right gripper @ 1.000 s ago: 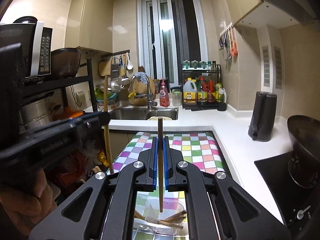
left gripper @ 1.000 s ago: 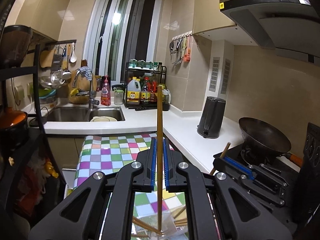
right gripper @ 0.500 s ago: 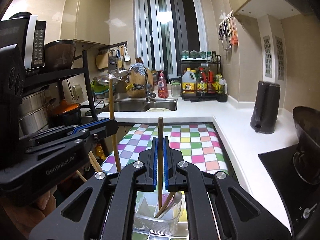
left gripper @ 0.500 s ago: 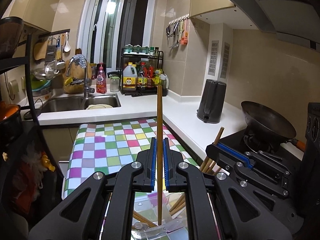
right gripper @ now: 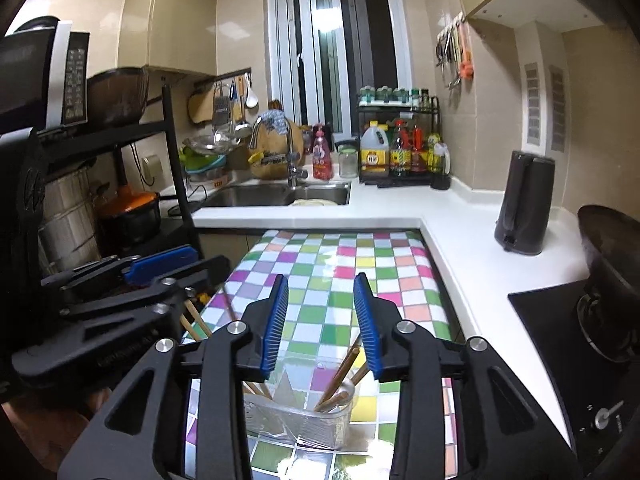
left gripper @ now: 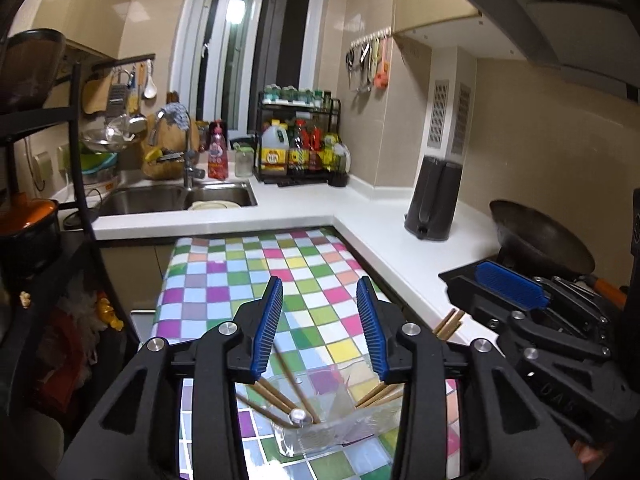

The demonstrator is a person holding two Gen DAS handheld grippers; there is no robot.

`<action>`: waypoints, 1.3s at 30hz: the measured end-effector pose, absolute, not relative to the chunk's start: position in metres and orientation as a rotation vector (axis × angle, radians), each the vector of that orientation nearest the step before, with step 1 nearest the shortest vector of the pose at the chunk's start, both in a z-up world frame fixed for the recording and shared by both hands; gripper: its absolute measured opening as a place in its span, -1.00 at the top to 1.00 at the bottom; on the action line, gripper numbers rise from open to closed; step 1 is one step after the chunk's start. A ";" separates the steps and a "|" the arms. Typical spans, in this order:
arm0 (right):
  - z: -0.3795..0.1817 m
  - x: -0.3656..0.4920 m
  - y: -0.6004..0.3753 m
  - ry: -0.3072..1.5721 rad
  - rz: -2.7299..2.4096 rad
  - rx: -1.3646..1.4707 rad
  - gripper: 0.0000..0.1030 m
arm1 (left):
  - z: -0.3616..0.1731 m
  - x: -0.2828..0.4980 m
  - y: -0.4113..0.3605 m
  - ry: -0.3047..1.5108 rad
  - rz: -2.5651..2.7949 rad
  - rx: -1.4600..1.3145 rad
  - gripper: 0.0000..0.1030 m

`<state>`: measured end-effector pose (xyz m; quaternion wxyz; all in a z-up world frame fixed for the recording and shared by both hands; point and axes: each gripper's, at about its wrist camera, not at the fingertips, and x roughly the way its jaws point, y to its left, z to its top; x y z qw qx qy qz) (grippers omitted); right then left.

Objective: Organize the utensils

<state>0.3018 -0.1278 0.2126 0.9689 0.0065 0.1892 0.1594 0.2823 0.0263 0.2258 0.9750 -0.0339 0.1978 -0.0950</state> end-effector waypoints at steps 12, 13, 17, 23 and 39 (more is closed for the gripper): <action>0.200 0.182 -0.168 0.272 0.237 0.064 -0.68 | 0.153 0.162 0.025 0.399 -0.052 -0.106 -0.69; 0.189 0.175 -0.171 0.282 0.227 0.059 -0.70 | 0.143 0.159 0.024 0.413 -0.043 -0.109 -0.72; 0.147 0.158 -0.179 0.318 0.200 0.014 -0.76 | 0.093 0.153 0.014 0.447 0.005 -0.082 -0.85; 0.098 0.174 -0.189 0.359 0.164 0.019 -0.76 | 0.058 0.172 0.017 0.501 0.064 -0.082 -0.85; 0.085 0.169 -0.179 0.378 0.166 -0.025 -0.78 | 0.072 0.136 0.013 0.473 0.126 -0.101 -0.85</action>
